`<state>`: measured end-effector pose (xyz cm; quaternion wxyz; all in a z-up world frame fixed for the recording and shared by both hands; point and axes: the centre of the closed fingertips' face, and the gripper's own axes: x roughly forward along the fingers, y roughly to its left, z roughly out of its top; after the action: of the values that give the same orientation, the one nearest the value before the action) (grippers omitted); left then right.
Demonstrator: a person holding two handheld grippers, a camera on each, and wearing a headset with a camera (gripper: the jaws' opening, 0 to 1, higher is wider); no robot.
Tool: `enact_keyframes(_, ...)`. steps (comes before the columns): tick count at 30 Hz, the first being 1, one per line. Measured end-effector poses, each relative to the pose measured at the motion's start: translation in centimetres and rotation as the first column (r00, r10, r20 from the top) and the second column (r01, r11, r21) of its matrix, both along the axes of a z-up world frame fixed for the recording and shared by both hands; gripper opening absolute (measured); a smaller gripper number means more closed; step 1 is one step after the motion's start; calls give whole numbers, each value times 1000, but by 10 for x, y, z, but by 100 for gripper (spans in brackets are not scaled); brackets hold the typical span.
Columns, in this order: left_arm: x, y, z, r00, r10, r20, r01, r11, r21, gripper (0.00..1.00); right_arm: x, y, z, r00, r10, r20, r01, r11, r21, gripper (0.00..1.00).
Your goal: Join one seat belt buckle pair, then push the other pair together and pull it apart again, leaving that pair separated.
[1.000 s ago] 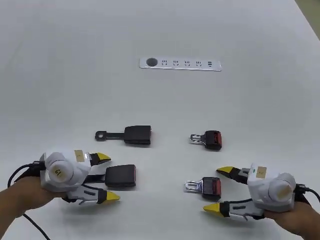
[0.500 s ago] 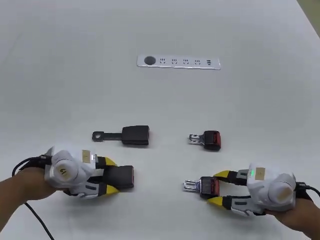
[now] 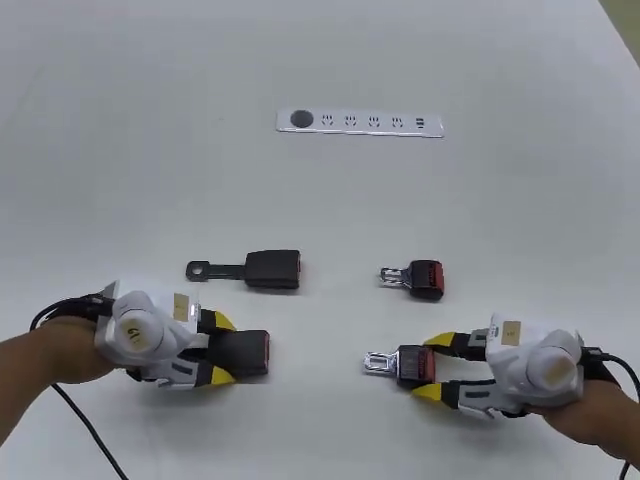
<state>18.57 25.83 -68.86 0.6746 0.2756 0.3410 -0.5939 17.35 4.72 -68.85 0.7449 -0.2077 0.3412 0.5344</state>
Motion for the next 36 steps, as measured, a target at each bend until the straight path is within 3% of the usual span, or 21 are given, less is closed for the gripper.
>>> enact_keyframes(9,0,4,-3,1000,-2,-12,2,1000,13,34,2,14,2,1000,28,4,-28,1000,5,33)
enact_keyframes(13,2,5,-4,999,13,-36,-12,1000,13,34,4,21,2,999,36,8,-36,999,10,33)
enact_keyframes(17,1,4,-5,999,-2,-32,2,1000,22,34,7,29,2,999,46,10,-46,999,24,33)
enact_keyframes(23,0,3,-4,1000,-20,-22,21,999,36,34,9,46,6,998,62,11,-62,998,27,33)
enact_keyframes(36,1,4,-5,999,-15,-42,16,999,41,34,9,90,3,997,81,19,-82,995,56,33)
